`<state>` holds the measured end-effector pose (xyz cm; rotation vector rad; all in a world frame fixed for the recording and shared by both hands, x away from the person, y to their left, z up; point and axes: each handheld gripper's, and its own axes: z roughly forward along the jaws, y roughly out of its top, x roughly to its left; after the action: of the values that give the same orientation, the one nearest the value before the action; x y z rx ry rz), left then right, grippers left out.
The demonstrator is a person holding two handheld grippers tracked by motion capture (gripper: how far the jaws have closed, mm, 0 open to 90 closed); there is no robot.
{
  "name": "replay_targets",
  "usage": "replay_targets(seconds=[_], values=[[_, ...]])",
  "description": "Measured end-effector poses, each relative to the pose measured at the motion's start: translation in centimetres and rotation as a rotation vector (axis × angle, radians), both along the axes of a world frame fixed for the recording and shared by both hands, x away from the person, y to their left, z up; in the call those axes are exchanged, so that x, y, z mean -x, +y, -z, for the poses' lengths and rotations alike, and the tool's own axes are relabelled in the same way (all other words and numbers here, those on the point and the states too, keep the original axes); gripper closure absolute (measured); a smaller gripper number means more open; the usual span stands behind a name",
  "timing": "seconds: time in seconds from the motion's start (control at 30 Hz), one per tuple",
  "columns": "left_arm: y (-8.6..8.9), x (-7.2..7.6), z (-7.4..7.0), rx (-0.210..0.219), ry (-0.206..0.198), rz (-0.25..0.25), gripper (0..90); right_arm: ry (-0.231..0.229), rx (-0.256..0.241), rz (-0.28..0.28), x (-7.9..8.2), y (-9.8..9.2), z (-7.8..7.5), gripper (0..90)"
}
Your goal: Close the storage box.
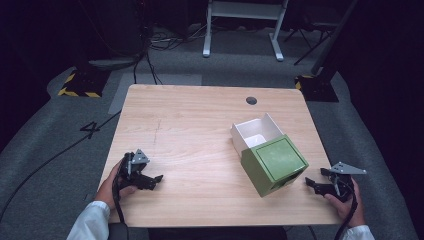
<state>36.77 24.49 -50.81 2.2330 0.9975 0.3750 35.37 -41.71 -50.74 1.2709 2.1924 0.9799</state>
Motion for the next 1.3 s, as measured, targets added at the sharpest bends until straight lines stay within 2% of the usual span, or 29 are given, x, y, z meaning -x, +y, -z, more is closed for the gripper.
replay_targets(seconds=[0.37, 0.47, 0.53, 0.63, 0.7, 0.77, 0.8, 0.9, 1.03, 1.13, 1.3], values=[[0.1, -0.4, -0.1, -0.007, 0.009, 0.031, 0.2, 0.002, -0.001, -0.011, 0.0, 0.0, 0.0, 18.4], [-0.4, -0.7, -0.7, -0.055, 0.055, 0.025, 0.7, 0.002, -0.001, -0.014, 0.0, 0.0, 0.0, 18.4], [-0.6, -0.8, -0.9, -0.062, 0.058, 0.047, 5.0, 0.002, -0.001, -0.015, 0.0, 0.0, 0.0, 18.5], [-1.5, -0.8, -1.3, -0.058, 0.048, 0.075, 18.1, 0.001, -0.001, -0.016, 0.0, 0.0, 0.0, 18.6], [-2.5, -0.9, -1.8, -0.075, 0.035, 0.094, 15.4, 0.002, -0.001, -0.018, 0.0, 0.0, 0.0, 18.7], [-2.9, -1.0, -2.0, -0.069, 0.029, 0.105, 16.4, 0.001, -0.001, -0.019, 0.0, 0.0, 0.0, 18.7], [-3.7, -1.2, -2.6, -0.043, 0.009, 0.129, 15.9, 0.001, -0.002, -0.019, 0.0, 0.0, 0.0, 18.7], [-5.2, -1.9, -3.2, -0.042, 0.002, 0.148, 20.1, 0.002, -0.002, -0.018, 0.0, 0.0, 0.0, 18.7], [-6.9, -3.0, -3.6, 0.001, -0.027, 0.179, 20.7, 0.001, -0.001, -0.019, 0.0, 0.0, 0.0, 18.7], [-7.8, -3.6, -3.8, 0.009, -0.039, 0.193, 20.6, 0.001, -0.001, -0.018, 0.0, 0.0, 0.0, 18.7], [-10.0, -5.5, -4.8, 0.088, -0.045, 0.231, 19.8, 0.001, -0.001, -0.018, 0.0, 0.0, 0.0, 18.7]])
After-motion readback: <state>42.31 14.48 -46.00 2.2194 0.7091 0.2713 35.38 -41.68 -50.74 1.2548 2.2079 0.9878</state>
